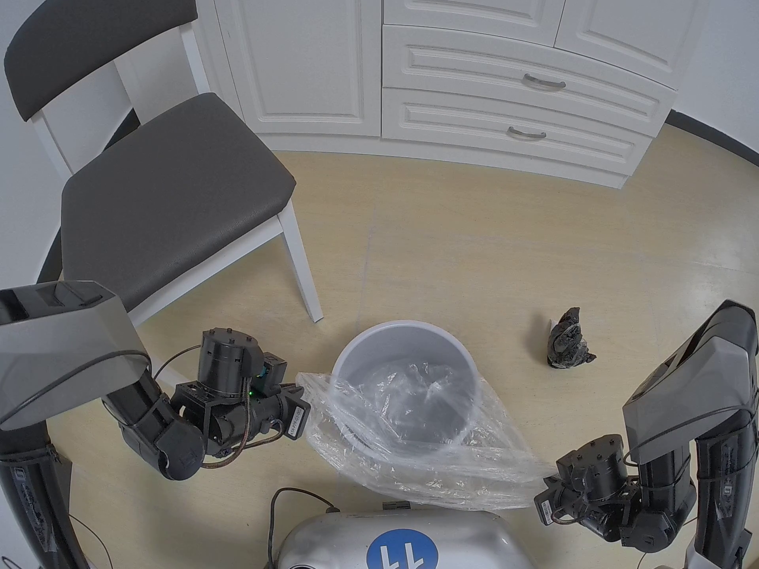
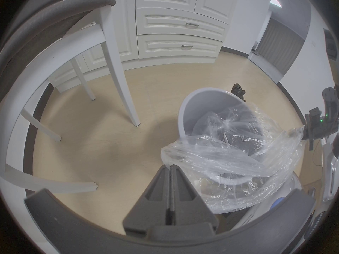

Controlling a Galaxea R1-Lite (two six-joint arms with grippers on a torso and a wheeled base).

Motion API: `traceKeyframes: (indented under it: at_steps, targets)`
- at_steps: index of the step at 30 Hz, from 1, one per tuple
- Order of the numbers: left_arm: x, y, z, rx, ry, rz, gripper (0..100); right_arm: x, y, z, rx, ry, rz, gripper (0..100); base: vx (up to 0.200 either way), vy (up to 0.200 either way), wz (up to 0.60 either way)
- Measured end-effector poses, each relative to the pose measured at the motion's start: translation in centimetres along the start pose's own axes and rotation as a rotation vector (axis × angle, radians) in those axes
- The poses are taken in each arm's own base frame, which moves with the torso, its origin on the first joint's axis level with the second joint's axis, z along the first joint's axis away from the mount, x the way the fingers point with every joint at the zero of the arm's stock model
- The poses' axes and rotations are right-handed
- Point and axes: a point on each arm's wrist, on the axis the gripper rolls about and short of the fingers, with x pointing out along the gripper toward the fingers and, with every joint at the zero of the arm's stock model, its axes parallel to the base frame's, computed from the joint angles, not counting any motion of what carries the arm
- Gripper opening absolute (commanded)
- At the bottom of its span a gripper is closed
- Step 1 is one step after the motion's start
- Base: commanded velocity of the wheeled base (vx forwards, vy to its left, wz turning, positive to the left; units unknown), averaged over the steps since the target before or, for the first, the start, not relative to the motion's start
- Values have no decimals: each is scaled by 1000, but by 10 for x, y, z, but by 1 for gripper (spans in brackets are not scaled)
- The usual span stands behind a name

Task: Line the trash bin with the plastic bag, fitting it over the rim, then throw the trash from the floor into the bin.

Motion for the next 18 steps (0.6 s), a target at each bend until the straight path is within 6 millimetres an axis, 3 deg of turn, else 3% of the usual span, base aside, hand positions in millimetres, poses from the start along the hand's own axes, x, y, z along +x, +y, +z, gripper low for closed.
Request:
traceKeyframes:
  at_steps: [7, 18]
  targets:
    - [1, 1, 3, -5, -18, 3, 0, 8, 4, -2, 3, 10, -4, 0, 0, 0, 0]
    - [11, 1, 16, -33, -161, 27, 0, 48, 17, 13, 129, -76, -54, 0, 0, 0, 0]
